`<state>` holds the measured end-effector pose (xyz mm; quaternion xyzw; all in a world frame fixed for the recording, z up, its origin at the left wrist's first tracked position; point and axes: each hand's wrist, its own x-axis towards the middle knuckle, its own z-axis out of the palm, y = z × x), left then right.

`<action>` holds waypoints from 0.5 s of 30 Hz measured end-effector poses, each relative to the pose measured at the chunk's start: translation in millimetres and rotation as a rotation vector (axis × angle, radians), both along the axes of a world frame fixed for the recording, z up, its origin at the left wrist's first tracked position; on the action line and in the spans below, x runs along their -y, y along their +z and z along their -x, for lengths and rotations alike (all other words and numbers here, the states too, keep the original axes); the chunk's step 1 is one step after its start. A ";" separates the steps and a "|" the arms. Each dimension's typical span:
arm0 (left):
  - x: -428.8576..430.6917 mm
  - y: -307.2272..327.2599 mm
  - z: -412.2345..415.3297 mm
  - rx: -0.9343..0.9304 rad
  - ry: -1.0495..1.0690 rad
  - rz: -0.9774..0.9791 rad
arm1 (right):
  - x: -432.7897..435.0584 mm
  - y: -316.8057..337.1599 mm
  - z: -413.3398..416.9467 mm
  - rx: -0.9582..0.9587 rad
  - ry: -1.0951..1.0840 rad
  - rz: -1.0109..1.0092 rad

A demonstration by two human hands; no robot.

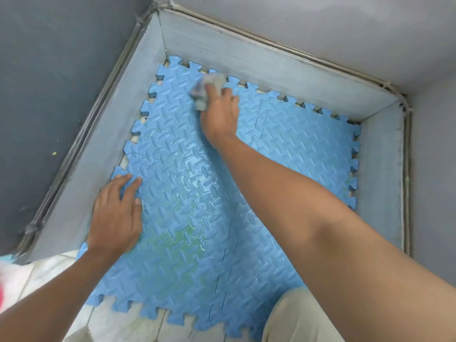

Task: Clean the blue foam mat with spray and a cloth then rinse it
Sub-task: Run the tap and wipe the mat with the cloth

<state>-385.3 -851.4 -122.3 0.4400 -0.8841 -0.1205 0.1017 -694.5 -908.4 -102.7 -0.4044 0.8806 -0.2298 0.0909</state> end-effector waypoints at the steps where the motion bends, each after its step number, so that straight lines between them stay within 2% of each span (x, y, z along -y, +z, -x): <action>1: 0.0 0.4 0.0 -0.002 -0.004 0.002 | 7.2 0.0 -16.7 -0.043 0.162 -0.023; 4: 0.5 1.0 -0.1 -0.002 -0.005 0.001 | 2.5 -8.8 -45.3 -0.116 0.583 -0.063; 6: 0.3 1.5 -0.8 -0.001 -0.005 0.001 | -10.6 -13.1 -39.7 -0.121 0.711 -0.048; 8: 0.0 2.2 -1.1 -0.002 -0.010 -0.001 | -21.4 -15.2 -16.6 -0.160 0.742 -0.024; 11: 0.4 1.6 -2.7 0.008 -0.006 -0.006 | -34.8 -20.1 41.7 -0.220 0.523 0.033; 15: 1.0 1.2 -4.5 0.015 -0.007 -0.019 | -53.9 -24.7 94.2 -0.077 -0.075 0.074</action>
